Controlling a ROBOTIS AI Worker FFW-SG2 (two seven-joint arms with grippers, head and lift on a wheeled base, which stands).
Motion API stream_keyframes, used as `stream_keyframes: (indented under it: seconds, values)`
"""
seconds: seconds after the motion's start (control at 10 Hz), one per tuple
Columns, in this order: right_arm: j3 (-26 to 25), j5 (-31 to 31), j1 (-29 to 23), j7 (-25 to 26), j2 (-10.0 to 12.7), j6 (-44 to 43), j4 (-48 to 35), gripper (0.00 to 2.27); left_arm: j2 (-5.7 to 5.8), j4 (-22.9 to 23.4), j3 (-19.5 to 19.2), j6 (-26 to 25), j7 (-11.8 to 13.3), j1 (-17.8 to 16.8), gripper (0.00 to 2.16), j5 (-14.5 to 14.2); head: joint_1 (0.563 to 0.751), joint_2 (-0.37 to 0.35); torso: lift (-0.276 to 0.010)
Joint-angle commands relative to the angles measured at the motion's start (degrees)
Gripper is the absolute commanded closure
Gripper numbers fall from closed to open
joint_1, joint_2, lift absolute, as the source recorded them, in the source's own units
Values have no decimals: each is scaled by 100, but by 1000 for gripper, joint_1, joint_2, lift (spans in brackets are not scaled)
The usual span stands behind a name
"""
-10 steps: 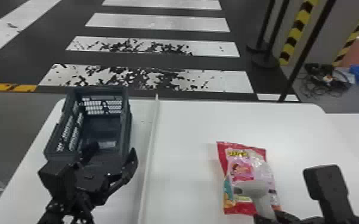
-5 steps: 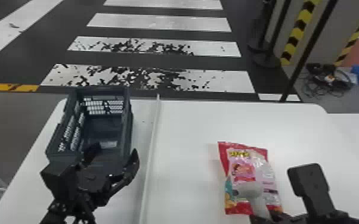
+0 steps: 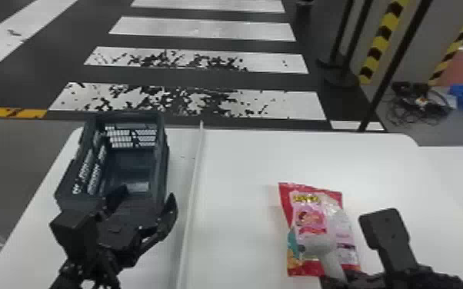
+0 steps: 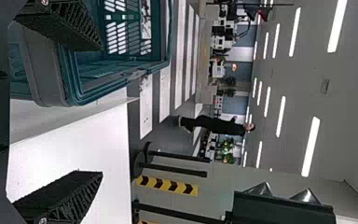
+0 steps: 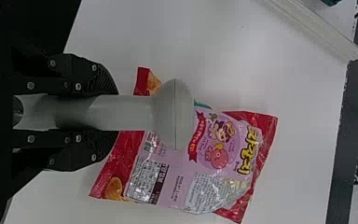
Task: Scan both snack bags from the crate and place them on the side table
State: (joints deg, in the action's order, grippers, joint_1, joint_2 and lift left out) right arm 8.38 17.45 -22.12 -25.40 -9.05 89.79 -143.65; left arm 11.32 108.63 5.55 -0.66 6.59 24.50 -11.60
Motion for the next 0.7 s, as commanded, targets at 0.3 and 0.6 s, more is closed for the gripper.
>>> stream_keyframes:
  seconds: [0.3,0.6]
  values:
    - [76,83,164,0,0,30,118,2256,2,0,-19,0,9,2,39,0,695,-37,-95]
    - [67,92,181,9,0,30,136,2256,-16,0,-19,18,9,2,39,0,695,-33,-95]
